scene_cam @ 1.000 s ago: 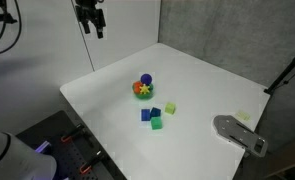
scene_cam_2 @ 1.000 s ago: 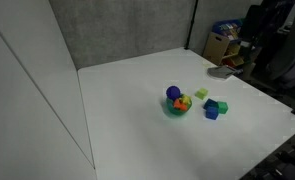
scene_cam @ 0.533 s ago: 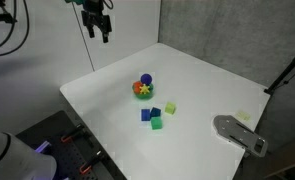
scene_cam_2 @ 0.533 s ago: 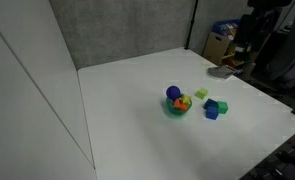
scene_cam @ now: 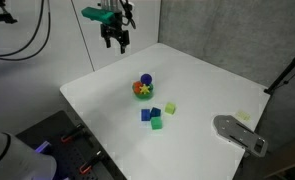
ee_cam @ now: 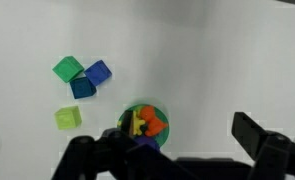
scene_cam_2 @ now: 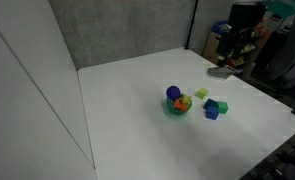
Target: Pick up the yellow toy from the green bowl and put it on the left blue block
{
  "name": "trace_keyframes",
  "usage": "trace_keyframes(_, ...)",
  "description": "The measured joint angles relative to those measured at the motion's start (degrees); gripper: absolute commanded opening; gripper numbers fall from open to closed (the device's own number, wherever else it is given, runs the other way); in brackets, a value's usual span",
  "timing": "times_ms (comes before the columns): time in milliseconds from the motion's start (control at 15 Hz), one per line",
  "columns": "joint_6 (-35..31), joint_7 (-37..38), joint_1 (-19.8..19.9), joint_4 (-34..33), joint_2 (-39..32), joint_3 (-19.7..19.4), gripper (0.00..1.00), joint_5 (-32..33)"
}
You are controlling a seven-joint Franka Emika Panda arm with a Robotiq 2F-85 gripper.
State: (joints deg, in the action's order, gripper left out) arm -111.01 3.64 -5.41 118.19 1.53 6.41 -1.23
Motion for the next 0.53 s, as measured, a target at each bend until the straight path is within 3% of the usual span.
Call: trace_keyframes(533,-10.11,-0.46,1.22,-3.46,-12.72,-3.05,1.00,1.77)
